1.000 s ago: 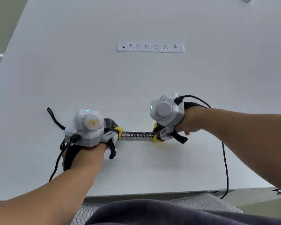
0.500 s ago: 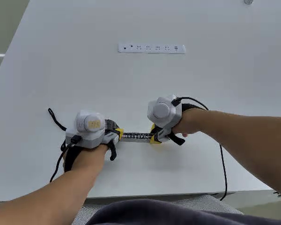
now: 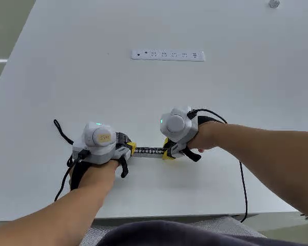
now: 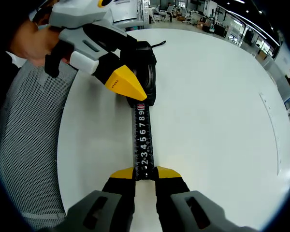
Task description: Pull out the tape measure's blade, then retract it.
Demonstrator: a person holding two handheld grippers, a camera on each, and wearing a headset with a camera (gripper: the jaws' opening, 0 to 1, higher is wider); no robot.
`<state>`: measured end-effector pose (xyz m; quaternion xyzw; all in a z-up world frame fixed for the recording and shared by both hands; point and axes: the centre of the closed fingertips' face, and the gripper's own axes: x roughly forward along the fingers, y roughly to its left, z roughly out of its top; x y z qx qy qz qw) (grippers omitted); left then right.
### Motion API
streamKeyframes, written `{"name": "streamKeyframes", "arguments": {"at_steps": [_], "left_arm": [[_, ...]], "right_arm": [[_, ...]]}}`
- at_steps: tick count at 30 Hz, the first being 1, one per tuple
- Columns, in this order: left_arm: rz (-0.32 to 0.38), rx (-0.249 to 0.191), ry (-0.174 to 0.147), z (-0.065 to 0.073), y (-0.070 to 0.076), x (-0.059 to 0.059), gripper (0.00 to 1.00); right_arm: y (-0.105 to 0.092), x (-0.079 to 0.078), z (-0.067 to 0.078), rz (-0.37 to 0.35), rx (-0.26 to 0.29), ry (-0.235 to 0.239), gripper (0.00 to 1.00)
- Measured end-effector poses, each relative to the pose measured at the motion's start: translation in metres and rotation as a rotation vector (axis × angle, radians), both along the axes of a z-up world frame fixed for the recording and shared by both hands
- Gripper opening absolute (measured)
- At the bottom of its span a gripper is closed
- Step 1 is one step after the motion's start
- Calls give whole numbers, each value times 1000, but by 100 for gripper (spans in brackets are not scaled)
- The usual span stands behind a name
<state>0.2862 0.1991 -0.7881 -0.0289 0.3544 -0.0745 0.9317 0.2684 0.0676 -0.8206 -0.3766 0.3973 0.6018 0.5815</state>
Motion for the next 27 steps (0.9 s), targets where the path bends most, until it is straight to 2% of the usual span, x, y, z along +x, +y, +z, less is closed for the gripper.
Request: {"name": "streamKeyframes", "arguments": {"at_steps": [27], "left_arm": [[3, -1, 3, 0, 1, 1, 61]], "right_arm": [[16, 1, 0, 13, 30, 2, 15]]}}
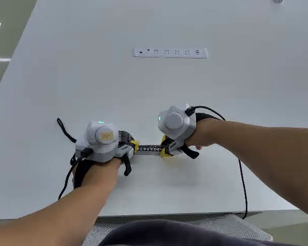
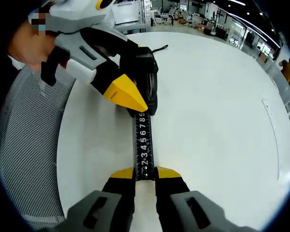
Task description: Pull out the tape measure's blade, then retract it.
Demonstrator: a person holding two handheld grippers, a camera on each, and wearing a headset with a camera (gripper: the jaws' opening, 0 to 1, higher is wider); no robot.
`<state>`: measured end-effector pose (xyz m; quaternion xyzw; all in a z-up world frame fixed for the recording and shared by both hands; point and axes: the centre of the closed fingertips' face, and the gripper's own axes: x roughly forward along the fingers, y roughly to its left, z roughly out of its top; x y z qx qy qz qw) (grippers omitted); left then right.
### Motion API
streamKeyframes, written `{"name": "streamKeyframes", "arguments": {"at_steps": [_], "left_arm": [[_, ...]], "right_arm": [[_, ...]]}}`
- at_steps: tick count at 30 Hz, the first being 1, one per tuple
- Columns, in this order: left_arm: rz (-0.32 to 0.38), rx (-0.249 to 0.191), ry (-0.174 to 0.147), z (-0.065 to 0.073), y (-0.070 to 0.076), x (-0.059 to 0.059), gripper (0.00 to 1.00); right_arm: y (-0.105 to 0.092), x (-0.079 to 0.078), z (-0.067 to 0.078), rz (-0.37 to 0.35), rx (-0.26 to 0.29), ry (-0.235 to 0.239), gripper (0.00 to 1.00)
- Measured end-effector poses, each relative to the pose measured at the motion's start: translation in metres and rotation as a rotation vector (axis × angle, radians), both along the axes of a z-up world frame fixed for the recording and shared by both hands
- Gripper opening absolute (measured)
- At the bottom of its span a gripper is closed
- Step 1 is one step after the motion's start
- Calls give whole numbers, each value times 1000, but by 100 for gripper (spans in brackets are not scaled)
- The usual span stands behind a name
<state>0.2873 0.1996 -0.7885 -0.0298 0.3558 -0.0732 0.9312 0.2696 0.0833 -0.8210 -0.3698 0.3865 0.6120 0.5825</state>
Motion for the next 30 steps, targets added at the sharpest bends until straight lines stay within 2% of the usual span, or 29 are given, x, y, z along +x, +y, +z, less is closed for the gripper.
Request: {"name": "streamKeyframes", "arguments": {"at_steps": [30], "left_arm": [[0, -1, -3, 1, 0, -3, 61]], "right_arm": [[17, -4, 1, 8, 29, 1, 15]]}}
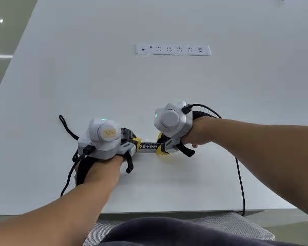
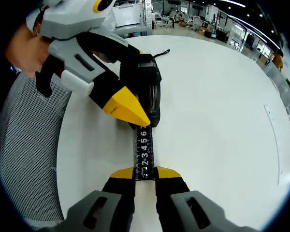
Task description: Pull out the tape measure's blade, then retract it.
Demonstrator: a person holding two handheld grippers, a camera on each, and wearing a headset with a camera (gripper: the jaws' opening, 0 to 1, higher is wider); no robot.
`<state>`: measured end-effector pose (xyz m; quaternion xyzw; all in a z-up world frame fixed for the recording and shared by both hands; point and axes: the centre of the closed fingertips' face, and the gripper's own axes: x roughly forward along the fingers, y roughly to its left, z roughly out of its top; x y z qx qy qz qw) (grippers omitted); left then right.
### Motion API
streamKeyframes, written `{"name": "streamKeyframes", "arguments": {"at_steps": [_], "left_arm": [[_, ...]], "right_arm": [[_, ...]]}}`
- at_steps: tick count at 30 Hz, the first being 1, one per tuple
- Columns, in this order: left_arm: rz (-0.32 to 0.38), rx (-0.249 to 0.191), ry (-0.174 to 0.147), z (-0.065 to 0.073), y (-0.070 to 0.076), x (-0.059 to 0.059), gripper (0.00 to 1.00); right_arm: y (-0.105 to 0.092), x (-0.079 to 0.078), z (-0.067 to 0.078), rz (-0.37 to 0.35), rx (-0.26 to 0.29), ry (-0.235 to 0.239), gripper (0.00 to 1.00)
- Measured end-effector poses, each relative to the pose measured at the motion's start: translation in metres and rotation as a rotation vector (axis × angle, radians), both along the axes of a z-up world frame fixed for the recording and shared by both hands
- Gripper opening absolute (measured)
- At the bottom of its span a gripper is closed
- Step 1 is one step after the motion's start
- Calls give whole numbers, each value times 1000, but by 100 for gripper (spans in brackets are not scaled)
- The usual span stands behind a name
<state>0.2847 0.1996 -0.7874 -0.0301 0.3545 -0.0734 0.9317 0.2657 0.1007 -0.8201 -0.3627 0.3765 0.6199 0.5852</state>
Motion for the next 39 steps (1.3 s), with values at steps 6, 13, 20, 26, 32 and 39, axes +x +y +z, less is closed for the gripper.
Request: {"name": "streamKeyframes", "arguments": {"at_steps": [6, 13, 20, 26, 32, 39], "left_arm": [[-1, -2, 0, 0, 0, -1, 61], [-2, -3, 3, 0, -1, -1, 61], [-4, -2, 2, 0, -1, 0, 61], [-4, -5, 3, 0, -1, 0, 61], [-8, -7, 10, -1, -1, 0, 61], [-11, -5, 9, -1, -1, 1, 61]], "right_arm": [[7, 0, -1, -7, 10, 1, 15], [16, -1, 0, 0, 15, 0, 15], [22, -1, -1, 3, 30, 0, 15], [29, 0, -1, 2, 46, 10, 15], [43, 0, -2, -21, 84, 17, 15], [52, -2, -5, -29, 134, 3, 16]]}}
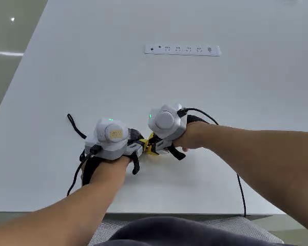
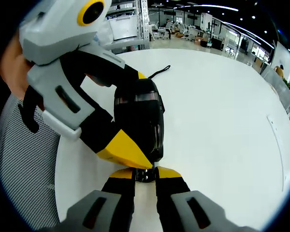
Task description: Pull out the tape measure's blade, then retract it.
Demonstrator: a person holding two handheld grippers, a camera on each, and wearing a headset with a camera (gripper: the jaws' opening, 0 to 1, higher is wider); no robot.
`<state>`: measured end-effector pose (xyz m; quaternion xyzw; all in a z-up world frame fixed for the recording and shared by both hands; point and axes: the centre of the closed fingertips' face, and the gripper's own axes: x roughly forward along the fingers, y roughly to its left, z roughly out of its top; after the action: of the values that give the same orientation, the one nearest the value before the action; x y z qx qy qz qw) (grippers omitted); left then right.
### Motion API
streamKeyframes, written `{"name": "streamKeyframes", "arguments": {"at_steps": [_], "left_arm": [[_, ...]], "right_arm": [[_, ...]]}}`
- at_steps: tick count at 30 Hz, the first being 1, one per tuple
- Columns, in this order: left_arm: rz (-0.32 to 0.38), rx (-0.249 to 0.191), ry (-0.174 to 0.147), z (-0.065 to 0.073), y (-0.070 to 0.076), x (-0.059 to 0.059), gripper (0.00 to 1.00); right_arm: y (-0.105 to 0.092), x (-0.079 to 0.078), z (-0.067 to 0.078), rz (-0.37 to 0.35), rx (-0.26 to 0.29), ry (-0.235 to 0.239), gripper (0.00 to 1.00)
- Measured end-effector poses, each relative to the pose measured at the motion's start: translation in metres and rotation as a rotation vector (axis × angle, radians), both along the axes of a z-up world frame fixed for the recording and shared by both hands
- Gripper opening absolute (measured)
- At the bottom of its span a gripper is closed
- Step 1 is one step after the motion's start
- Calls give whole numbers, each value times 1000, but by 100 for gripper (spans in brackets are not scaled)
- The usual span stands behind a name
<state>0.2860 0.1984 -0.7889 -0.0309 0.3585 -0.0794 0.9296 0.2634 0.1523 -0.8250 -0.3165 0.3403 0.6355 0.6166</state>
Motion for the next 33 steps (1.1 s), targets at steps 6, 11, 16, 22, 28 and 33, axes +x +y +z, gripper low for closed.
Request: {"name": "streamKeyframes", "arguments": {"at_steps": [6, 11, 16, 22, 28, 33], "left_arm": [[1, -2, 0, 0, 1, 0, 61], [1, -4, -1, 0, 1, 0, 61], [13, -5, 2, 0, 1, 0, 61], [34, -11, 8, 0, 2, -1, 61], [32, -13, 4, 1, 2, -1, 61], [28, -13, 3, 1, 2, -2, 61]], "right_arm": [[-1, 0, 1, -36, 20, 8, 17], [-15, -2, -1, 16, -11, -6, 19], [-22, 5, 4, -80, 27, 33, 1], [-19, 3, 6, -68, 20, 33, 3], [-16, 6, 12, -69, 78, 20, 20], [-13, 4, 6, -60, 46, -14, 15]]}}
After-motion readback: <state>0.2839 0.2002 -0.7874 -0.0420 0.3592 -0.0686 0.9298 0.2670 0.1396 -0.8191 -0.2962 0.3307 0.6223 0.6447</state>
